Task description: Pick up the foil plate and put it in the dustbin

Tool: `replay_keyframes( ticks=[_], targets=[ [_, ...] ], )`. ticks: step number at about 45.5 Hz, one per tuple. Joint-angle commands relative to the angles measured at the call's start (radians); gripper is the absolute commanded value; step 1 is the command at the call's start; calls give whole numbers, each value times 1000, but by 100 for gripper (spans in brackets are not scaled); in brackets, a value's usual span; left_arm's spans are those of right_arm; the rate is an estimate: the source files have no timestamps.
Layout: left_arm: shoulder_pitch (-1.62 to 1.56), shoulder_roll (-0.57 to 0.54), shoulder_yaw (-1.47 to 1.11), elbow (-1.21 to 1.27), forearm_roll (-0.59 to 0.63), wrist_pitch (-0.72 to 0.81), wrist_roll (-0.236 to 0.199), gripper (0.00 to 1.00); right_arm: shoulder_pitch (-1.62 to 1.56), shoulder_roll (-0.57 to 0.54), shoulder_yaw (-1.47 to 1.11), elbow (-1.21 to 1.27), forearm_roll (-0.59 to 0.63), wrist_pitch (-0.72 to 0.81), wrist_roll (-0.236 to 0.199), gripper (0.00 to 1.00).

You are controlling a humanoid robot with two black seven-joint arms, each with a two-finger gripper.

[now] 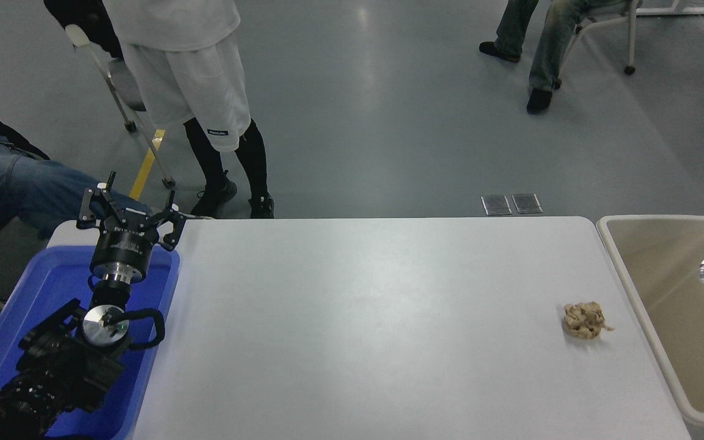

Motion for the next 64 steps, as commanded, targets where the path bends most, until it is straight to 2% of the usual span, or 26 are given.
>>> replay_keyframes(
  ticks=[1, 9, 17, 22, 26, 39, 58, 59, 64],
  targets=[
    [0, 0, 0, 0, 0, 0, 0, 99, -220, 80, 88, -67, 42, -282, 0, 0],
    [0, 0, 0, 0, 0, 0, 0, 99, -293, 135, 88, -111, 93, -383, 1, 0],
    [0, 0, 0, 0, 0, 0, -2, 99, -387, 274, 88, -269, 126, -469, 2, 0],
    [0, 0, 0, 0, 0, 0, -2, 99, -418, 324, 90, -325, 166, -505, 3, 0],
    [0, 0, 0, 0, 0, 0, -2, 99, -428, 339, 90, -331, 200, -525, 3, 0],
    [0, 0, 0, 0, 0, 0, -2, 99, -461, 387, 90, -371, 200, -572, 2, 0],
    [0, 0, 0, 0, 0, 0, -2, 99, -462, 394, 90, -375, 231, -594, 3, 0],
    [0, 0, 0, 0, 0, 0, -2, 99, -462, 394, 90, -375, 231, -601, 3, 4],
    [0, 0, 0, 0, -2, 0, -2, 99, -464, 390, 88, -380, 229, -656, 3, 51]
  ],
)
